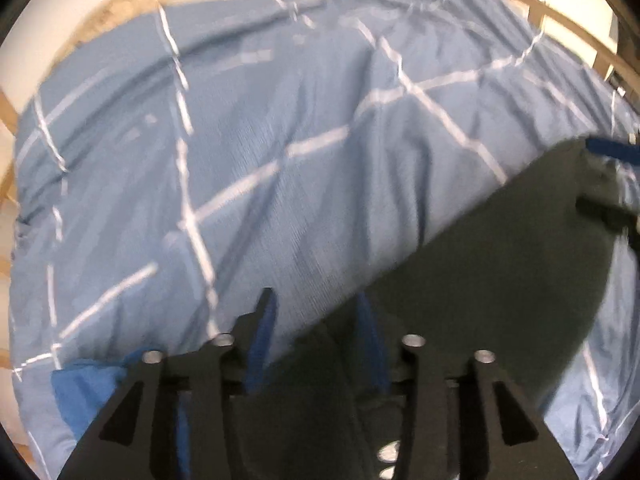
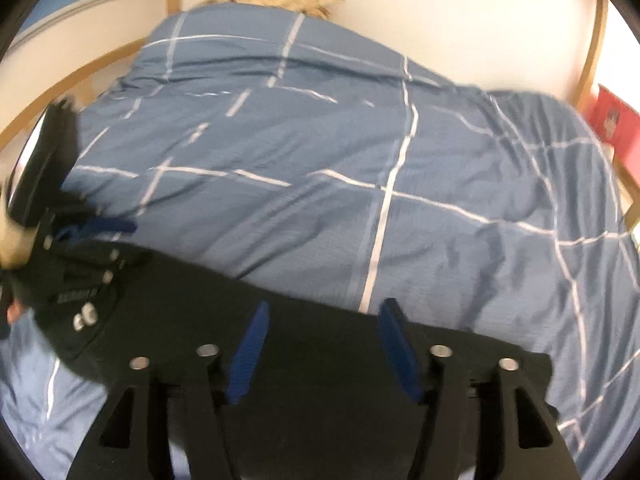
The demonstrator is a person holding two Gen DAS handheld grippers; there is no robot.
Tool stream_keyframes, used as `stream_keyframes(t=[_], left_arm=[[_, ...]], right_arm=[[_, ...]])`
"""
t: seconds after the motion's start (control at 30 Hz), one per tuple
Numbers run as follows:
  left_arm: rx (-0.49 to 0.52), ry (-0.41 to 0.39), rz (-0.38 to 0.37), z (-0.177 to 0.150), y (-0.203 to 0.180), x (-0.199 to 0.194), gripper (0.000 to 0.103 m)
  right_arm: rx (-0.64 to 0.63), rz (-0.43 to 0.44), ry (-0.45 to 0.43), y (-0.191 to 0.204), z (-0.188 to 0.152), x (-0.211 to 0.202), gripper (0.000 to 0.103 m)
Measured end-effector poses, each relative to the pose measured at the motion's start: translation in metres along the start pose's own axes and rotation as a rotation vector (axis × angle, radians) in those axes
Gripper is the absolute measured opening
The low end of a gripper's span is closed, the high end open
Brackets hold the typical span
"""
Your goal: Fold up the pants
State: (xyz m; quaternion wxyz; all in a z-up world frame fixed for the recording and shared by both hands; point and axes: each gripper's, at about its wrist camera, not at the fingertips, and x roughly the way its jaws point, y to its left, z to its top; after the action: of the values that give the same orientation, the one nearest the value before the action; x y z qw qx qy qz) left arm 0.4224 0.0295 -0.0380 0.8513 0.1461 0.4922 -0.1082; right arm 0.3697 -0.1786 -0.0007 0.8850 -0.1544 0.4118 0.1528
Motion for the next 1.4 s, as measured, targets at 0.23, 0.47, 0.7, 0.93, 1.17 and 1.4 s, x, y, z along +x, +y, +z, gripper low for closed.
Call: stream_keyframes(t=[0.23, 0.47, 0.7, 0.93, 1.17, 1.4], left_arm=[[-0.023, -0.184, 0.030, -0.035, -0.001, -0.084, 0.053], [0.000, -0.298, 0.137, -0.124, -0.027, -0.118, 0.055], [-0.022, -0.175, -0.030, -0.176, -0.054, -0.083, 0.044], [-0.104, -0.032, -0.166, -0.184, -0.060, -0.040, 0.029], [-0.140, -0.025, -0.176, -0.163, -0.054, -0.021, 0.029], [-0.125, -0.091, -0.110, -0.119, -0.038, -0.034, 0.029]], right_arm=[[-0.016, 0.075, -0.064, 0.022, -0.019, -0.048, 0.065], [-0.008, 0.097, -0.110, 0.047, -0.068, -0.072, 0.065], [0.005, 0.176, -0.005, 0.063, -0.118, -0.050, 0.065], [0.059, 0.203, 0.047, 0.057, -0.134, -0.023, 0.065], [0.097, 0.219, 0.076, 0.046, -0.134, -0.003, 0.065], [0.057, 0.275, 0.091, 0.047, -0.125, 0.005, 0.065]])
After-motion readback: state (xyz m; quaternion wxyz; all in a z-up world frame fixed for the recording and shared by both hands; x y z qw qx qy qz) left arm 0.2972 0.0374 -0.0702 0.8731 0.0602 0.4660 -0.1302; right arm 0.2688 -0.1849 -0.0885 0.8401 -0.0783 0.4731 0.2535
